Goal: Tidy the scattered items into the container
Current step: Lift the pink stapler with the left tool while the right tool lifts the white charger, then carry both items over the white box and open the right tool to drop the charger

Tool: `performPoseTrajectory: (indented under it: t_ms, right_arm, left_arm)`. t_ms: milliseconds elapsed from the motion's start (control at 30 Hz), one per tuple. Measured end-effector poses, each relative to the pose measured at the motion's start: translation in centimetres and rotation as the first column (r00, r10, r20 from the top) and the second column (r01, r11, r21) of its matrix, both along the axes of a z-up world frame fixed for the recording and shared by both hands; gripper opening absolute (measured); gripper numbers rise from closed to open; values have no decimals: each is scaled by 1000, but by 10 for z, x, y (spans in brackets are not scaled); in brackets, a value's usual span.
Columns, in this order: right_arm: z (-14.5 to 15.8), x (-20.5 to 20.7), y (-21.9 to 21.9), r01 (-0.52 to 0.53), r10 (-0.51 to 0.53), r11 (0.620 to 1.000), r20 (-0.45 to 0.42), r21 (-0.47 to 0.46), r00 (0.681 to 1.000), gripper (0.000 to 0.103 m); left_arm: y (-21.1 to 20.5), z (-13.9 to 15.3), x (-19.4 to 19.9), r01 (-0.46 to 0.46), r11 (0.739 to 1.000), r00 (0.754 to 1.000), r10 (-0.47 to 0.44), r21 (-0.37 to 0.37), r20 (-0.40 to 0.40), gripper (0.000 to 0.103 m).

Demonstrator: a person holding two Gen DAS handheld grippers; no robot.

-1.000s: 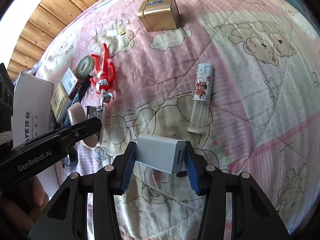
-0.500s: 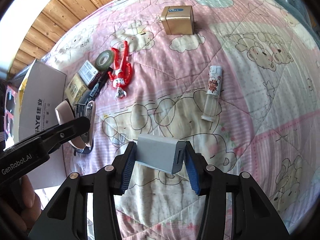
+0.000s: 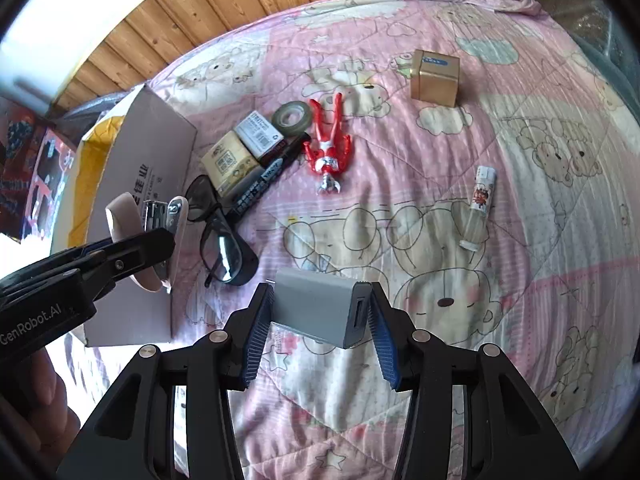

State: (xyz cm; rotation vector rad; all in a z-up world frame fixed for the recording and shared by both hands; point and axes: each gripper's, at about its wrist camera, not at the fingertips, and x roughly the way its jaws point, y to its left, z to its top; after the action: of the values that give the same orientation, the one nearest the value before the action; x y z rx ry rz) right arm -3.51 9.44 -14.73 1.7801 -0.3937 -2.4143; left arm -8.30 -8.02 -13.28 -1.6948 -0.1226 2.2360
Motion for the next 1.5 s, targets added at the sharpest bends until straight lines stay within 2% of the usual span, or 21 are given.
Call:
performPoseTrajectory:
  t_ms: [133, 367, 733, 1100, 1500]
  right_arm:
    - [11, 2, -13, -38, 38, 999, -15, 6, 999, 49]
    - [35, -1, -41, -119, 120, 993, -62, 28, 991, 49]
    - [67, -8, -89, -242, 247, 969, -120, 52, 962, 49]
    - [93, -18, -149, -373, 379, 925, -167, 67, 910, 49]
    - [110, -32, -196, -465, 474, 881, -192, 93, 859, 49]
  left_arm:
    - [-16, 17, 7, -23, 999, 999, 22, -22, -36, 25]
    - [-47, 41, 16, -83, 997, 994, 82, -7, -70, 25]
    - [-99, 70, 28, -197, 975, 973, 207, 100, -103, 25]
    - [-155, 77, 39, -323, 945, 934, 328, 55, -142, 25]
    - [-193, 72, 39, -390, 918, 909, 396, 70, -130, 25]
